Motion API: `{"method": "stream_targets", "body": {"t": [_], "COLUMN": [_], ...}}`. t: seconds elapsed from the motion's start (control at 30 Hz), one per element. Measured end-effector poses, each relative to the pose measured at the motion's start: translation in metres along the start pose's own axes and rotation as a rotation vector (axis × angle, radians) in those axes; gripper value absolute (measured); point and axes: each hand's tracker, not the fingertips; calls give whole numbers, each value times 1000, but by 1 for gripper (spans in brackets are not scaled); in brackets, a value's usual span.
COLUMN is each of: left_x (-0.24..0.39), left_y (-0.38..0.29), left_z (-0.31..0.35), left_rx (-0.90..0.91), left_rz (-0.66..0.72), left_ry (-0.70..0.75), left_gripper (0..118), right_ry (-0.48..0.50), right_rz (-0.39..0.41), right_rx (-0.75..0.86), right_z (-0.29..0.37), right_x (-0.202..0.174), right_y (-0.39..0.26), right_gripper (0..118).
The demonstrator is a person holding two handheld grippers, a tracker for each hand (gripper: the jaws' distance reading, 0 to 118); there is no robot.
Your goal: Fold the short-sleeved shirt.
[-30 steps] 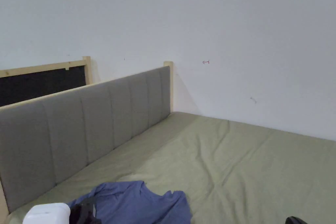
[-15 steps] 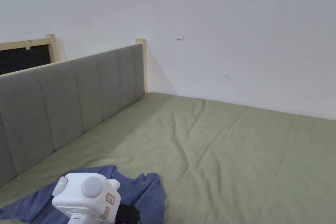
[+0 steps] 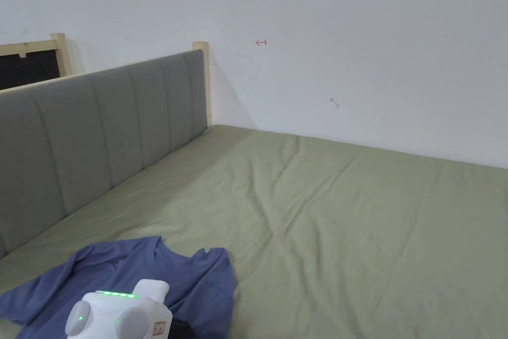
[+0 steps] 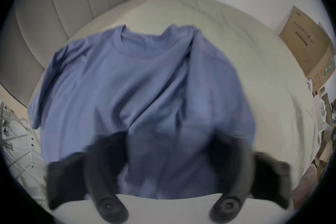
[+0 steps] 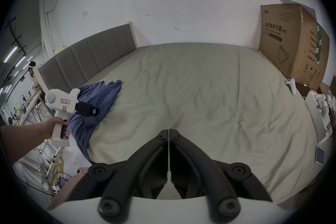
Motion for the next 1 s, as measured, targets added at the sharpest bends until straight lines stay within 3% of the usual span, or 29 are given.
{"method": "stream_targets", "body": {"t": [0.03,0.1,0.17,0.2,0.3,0.43,0.57,0.67,0.83,1.0], "left_x": [1,-6,-29,-38,-47,4,66,128,224,303], "left_y": [-1,-2,3,11,34,67,104,122,131,123], "left_z": [11,29,48,60,116,214,288,324,345,296], "left_rx": [32,68,97,113,271,535,695,781,716,530], "left_rz": [5,25,135,165,152,-40,-110,-255,-362,-421], "left_ry": [-8,79,-51,-43,79,72,-84,-149,-392,-525], "left_gripper": [2,2,2,2,2,2,2,2,2,2], "right_ry": [-2,1,9,10,1,1,-22,-41,-93,-177], "right_rz": [-5,-8,-1,3,-3,-27,-49,-73,-122,-126], "right_rx": [17,59,67,70,111,226,270,288,348,381], "right_z": [4,13,20,23,38,67,83,94,121,144], "right_x": [-1,-2,-2,-1,4,11,20,30,54,81], "right_y": [-2,-3,-2,-1,-1,-7,-6,-4,-4,-7], "right_gripper": [0,0,0,0,0,0,0,0,0,0]}}
